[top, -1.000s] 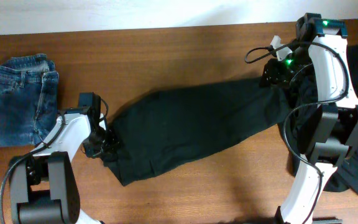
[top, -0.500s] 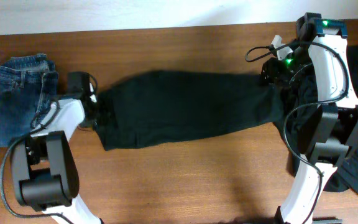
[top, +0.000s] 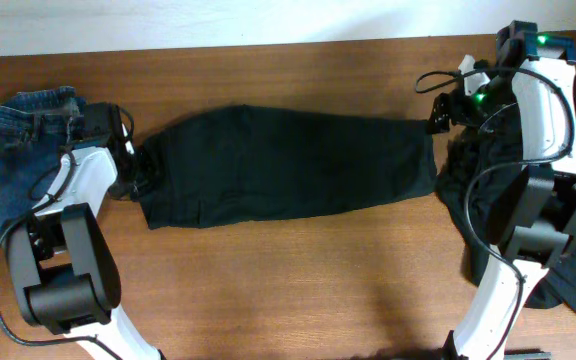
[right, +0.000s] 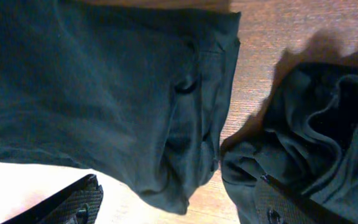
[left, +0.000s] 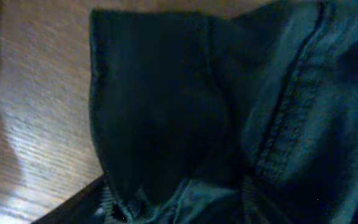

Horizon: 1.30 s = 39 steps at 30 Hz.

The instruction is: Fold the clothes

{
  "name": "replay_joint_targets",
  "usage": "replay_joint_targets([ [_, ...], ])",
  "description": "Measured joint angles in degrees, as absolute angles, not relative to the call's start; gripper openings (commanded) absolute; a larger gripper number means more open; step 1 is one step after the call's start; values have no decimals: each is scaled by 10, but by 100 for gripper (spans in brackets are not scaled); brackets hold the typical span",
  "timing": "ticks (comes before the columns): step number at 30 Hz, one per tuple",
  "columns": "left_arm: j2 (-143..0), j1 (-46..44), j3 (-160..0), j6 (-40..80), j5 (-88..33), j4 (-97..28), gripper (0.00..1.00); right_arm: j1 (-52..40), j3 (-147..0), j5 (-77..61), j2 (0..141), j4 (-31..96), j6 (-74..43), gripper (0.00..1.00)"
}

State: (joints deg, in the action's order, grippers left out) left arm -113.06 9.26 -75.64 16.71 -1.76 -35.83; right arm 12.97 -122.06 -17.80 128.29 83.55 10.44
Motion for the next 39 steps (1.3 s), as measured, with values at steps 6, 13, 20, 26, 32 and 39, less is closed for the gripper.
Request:
replay_joint_targets([
  [6, -1131, 94, -757, 167, -28, -379, 71, 130, -1221, -178, 1351, 835, 104, 84],
  [13, -1131, 94, -757, 167, -30, -380, 71, 127, -1221, -178, 1395, 832, 104, 84],
  [20, -1131, 94, -757, 167, -30, -380, 71, 116, -1225, -180, 1429, 827, 103, 82],
  [26, -1131, 94, -757, 167, -30, -380, 71, 115, -1235, -197, 1440, 831, 101, 41],
  [32, -1131, 94, -757, 166, -32, -386, 99, 114, -1235, -246, 1448, 825, 102, 4],
  [39, -1126, 93, -764, 160, -61, -448, 99, 114, -1239, -250, 1448, 829, 103, 4],
])
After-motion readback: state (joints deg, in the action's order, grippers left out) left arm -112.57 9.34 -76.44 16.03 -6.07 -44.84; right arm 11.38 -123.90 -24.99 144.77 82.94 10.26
